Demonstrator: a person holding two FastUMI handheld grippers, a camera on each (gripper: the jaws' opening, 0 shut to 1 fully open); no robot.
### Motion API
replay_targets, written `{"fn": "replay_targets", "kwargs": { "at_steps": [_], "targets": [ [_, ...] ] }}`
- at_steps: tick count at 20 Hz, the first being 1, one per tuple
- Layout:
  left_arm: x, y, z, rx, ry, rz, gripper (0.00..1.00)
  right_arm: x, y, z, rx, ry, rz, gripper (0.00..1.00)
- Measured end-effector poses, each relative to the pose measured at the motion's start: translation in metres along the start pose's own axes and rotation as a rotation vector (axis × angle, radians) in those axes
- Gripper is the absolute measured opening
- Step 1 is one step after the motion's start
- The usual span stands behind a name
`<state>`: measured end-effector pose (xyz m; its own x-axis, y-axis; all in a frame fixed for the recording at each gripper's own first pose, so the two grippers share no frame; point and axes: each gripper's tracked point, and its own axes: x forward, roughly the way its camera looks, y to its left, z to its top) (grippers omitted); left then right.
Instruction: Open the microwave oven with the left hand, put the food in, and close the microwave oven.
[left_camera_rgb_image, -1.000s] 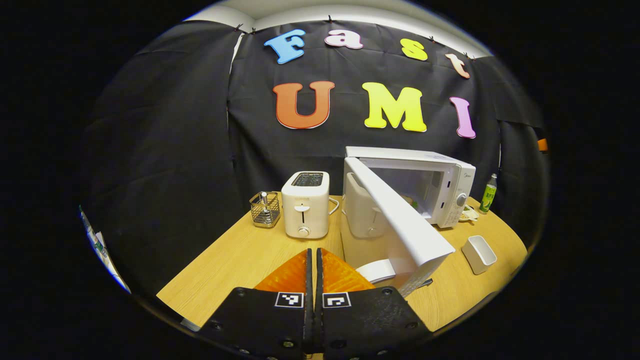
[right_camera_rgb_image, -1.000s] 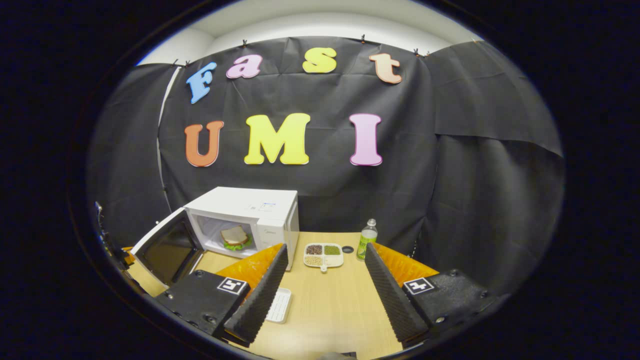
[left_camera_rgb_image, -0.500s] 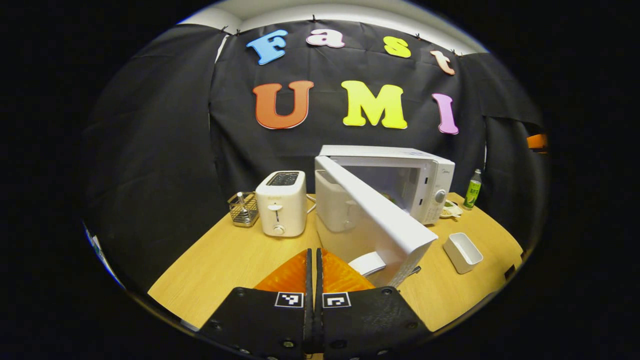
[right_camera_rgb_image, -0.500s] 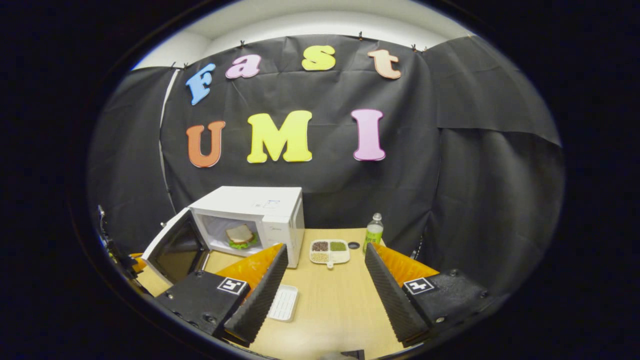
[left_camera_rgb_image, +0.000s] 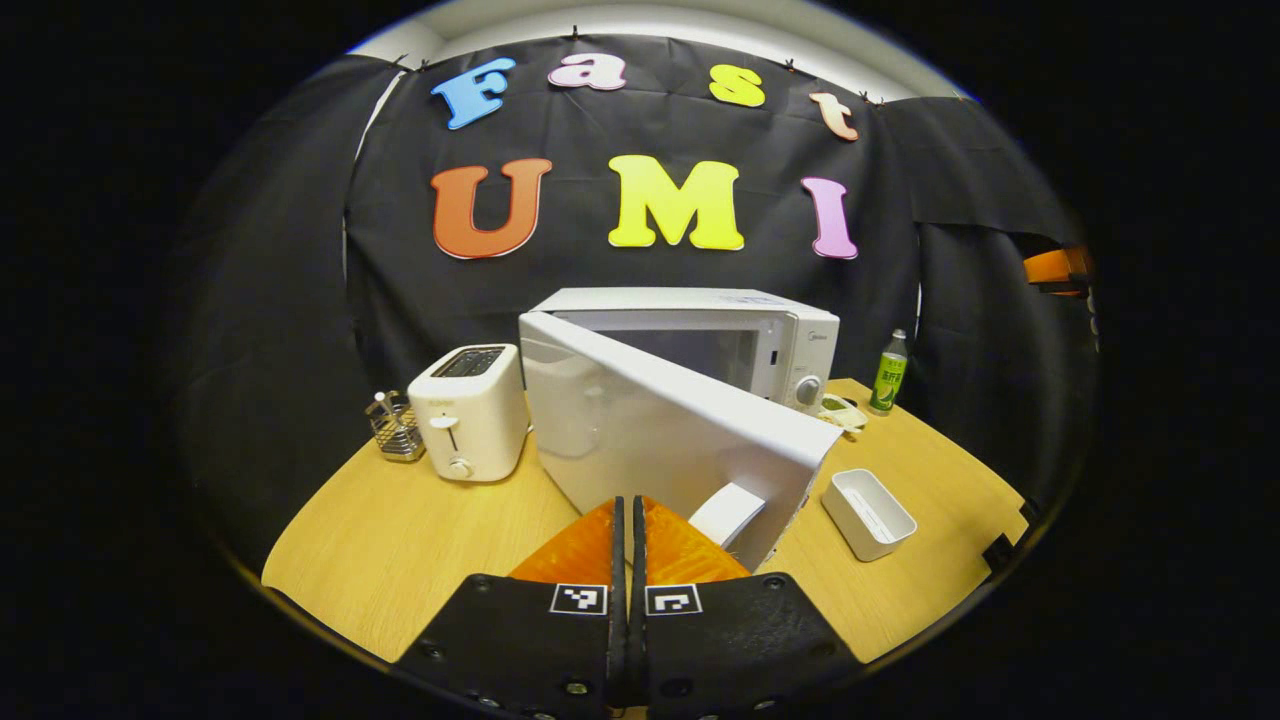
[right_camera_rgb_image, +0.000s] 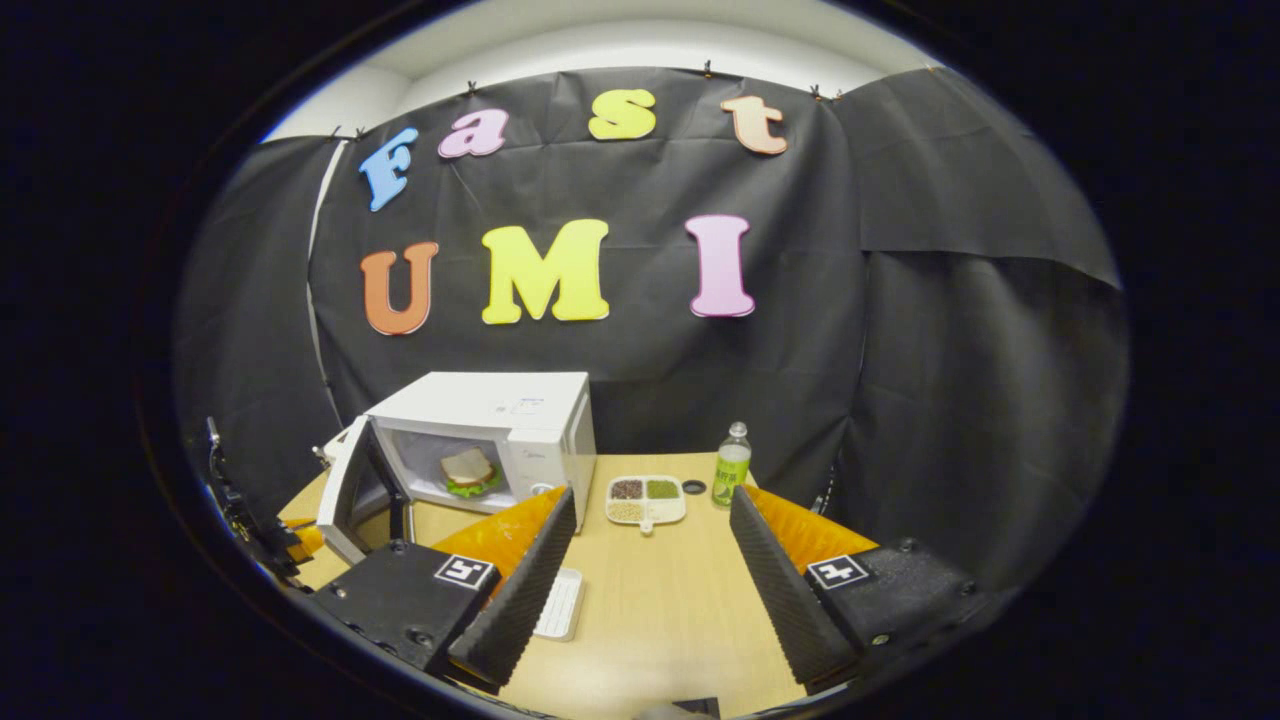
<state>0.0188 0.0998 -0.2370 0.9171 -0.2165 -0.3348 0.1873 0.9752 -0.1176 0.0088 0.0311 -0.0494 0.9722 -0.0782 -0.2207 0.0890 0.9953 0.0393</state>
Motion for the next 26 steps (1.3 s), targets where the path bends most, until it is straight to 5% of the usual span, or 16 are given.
{"fn": "replay_targets", "kwargs": {
  "at_steps": [5,6,8,23,26],
  "targets": [
    [0.024,-0.038,0.012,0.024,-0.008,-0.057,0.0,-0.005,-0.012,-0.006,0.009,0.014,-0.018,0.92],
    [0.03,-0.044,0.014,0.026,-0.01,-0.067,0.0,-0.005,-0.015,-0.007,0.007,0.017,-0.021,0.99],
    [0.04,-0.054,0.018,0.031,-0.009,-0.081,0.0,-0.004,-0.021,-0.009,0.006,0.024,-0.028,0.92],
    [0.123,-0.111,0.041,0.089,-0.016,-0.14,0.0,0.013,-0.056,-0.012,0.024,0.07,-0.07,0.92],
    [0.139,-0.118,0.047,0.095,-0.02,-0.148,0.0,0.021,-0.06,-0.012,0.018,0.08,-0.076,0.99]
  ]
}}
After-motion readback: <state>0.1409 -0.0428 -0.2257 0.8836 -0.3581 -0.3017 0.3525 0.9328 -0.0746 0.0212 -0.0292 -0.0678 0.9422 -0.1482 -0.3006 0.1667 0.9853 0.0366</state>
